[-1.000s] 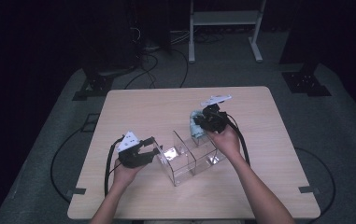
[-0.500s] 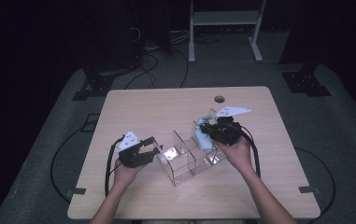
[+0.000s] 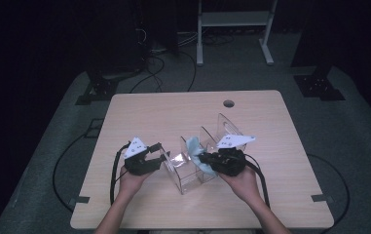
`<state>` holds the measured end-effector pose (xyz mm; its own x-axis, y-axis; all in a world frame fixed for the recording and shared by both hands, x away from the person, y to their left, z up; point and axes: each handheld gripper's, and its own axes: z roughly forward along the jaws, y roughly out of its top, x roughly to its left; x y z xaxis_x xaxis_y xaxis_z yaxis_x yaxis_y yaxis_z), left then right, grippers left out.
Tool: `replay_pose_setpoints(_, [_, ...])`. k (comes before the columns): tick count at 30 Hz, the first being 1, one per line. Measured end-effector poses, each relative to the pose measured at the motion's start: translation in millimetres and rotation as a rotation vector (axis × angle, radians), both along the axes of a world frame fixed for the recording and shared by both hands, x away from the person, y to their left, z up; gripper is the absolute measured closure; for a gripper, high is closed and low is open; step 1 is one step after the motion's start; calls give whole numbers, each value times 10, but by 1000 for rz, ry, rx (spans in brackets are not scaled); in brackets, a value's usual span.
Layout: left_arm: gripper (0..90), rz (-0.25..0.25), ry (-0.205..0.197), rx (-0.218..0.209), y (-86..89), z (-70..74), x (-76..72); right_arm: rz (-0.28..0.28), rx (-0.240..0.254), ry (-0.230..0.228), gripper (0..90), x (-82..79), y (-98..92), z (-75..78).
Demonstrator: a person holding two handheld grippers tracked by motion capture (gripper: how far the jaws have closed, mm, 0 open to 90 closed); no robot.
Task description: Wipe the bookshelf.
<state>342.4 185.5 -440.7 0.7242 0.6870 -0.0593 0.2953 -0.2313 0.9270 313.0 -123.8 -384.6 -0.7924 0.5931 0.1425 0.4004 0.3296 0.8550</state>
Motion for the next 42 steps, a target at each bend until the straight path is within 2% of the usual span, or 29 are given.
replay_pose_setpoints(5, [470, 0, 3, -7, 7, -1, 11, -13, 7, -2, 855, 122, 85, -23])
replay_pose_setpoints(15, [469, 3, 2, -7, 1, -5, 8, -14, -29, -28, 855, -63, 23, -25])
replay_pose_setpoints(18, [470, 2, -3, -11, -2, -11, 12, -18, -28, -18, 855, 25, 82, -9])
replay_pose_setpoints(21, [470, 7, 3, -13, 2, -9, 10, -38, -20, -3, 855, 197, 189, 8])
replay_pose_setpoints(24, [471, 5, 7, -16, 13, -10, 21, -39, -14, 0, 855, 274, 222, 7])
replay_pose_setpoints(32, [469, 0, 5, -13, 13, -12, 19, -38, -26, -25, 855, 140, 176, -5])
replay_pose_setpoints(36, [470, 2, 4, -22, 10, -17, 22, -37, -41, -9, 855, 178, 200, 22])
replay_pose_setpoints(38, [470, 3, 4, -22, 10, -18, 21, -38, -51, -17, 855, 244, 251, 32])
replay_pose_setpoints(42, [468, 2, 5, -24, 12, -22, 25, -38, -51, -12, 855, 275, 266, 37])
